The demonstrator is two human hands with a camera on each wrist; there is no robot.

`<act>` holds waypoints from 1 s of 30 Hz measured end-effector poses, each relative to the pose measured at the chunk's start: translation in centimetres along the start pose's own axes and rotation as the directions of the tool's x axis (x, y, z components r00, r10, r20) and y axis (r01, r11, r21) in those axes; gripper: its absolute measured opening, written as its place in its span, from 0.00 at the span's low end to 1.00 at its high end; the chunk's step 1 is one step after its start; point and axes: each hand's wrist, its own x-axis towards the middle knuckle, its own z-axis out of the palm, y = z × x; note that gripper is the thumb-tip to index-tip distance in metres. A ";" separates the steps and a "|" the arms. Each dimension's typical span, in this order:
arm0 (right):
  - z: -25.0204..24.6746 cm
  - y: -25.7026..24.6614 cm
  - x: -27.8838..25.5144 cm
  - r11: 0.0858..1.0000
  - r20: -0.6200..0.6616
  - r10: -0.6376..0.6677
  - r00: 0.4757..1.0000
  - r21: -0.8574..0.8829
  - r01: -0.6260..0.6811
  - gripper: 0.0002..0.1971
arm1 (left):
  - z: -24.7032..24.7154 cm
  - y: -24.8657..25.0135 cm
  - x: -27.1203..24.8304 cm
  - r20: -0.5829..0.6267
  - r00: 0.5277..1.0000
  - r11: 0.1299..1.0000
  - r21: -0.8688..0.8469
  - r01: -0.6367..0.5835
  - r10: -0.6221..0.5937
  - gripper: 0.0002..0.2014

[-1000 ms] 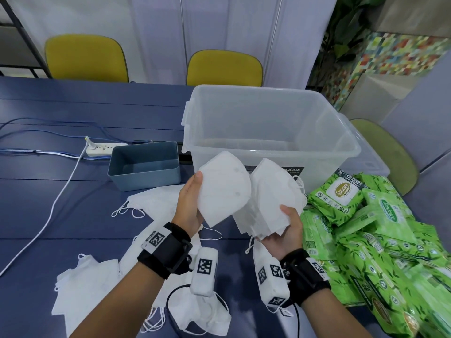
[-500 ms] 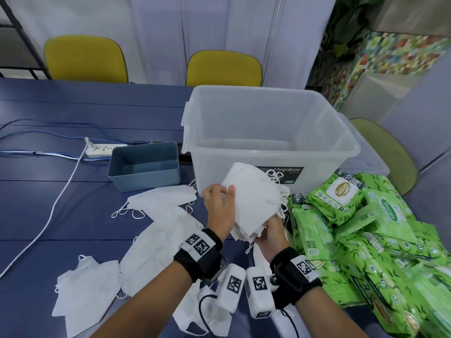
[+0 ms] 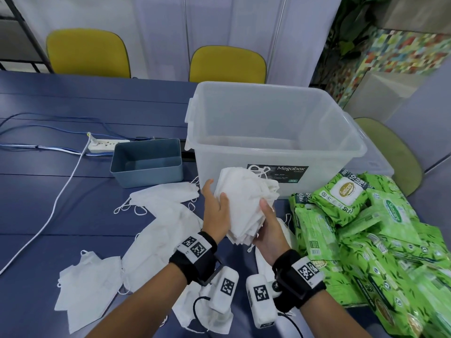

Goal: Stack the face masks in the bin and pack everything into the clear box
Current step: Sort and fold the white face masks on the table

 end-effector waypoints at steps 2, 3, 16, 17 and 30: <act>0.6 -0.4 -0.4 0.998 0.034 -0.021 0.999 -0.060 0.023 0.50 | 0.0 0.1 0.0 0.003 0.999 0.999 0.034 -0.038 0.038 0.22; 0.9 -0.6 -0.6 0.995 0.036 -0.036 0.999 -0.097 0.039 0.51 | 0.1 0.0 -0.1 -0.001 0.998 0.997 0.049 -0.061 0.061 0.22; -2.5 -1.1 -0.3 0.656 0.151 -0.274 0.950 -0.693 0.299 0.44 | -5.1 -3.2 1.8 0.392 0.915 0.917 0.324 -0.234 0.095 0.60; -2.7 -1.1 -0.5 0.630 0.204 -0.257 0.945 -0.706 0.324 0.45 | -5.5 -3.6 2.1 0.466 0.881 0.874 0.393 -0.286 0.079 0.63; -5.5 1.5 2.1 0.287 0.291 0.039 0.956 -0.920 0.269 0.67 | -4.6 -8.0 1.3 0.643 0.752 0.607 0.658 -0.445 -0.145 0.67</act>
